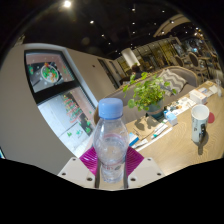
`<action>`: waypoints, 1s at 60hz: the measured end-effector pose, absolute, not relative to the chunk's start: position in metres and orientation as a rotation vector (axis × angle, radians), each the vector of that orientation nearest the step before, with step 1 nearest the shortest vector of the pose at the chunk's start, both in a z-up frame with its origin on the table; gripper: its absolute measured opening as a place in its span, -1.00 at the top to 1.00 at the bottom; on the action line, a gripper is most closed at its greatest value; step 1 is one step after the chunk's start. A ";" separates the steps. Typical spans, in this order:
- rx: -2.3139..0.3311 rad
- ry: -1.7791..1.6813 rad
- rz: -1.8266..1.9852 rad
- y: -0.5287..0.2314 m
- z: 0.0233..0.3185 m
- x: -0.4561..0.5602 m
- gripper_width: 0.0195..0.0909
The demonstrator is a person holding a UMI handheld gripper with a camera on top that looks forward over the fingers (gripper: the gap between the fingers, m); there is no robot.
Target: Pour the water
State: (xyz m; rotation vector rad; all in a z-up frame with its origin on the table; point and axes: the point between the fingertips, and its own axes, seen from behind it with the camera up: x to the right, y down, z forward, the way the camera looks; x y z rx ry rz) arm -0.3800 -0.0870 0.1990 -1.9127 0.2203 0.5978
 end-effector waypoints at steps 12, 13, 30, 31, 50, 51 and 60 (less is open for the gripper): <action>-1.708 0.660 1.118 -0.058 0.277 -0.323 0.67; -1.691 0.692 1.154 -0.055 0.280 -0.316 0.67; -1.411 1.180 1.706 -0.014 0.268 -0.237 0.67; -1.388 1.200 1.747 -0.013 0.267 -0.235 0.67; -1.281 1.508 1.964 -0.012 0.206 -0.200 0.67; -1.286 1.504 1.966 -0.012 0.206 -0.200 0.68; -1.332 1.463 1.991 -0.014 0.214 -0.201 0.67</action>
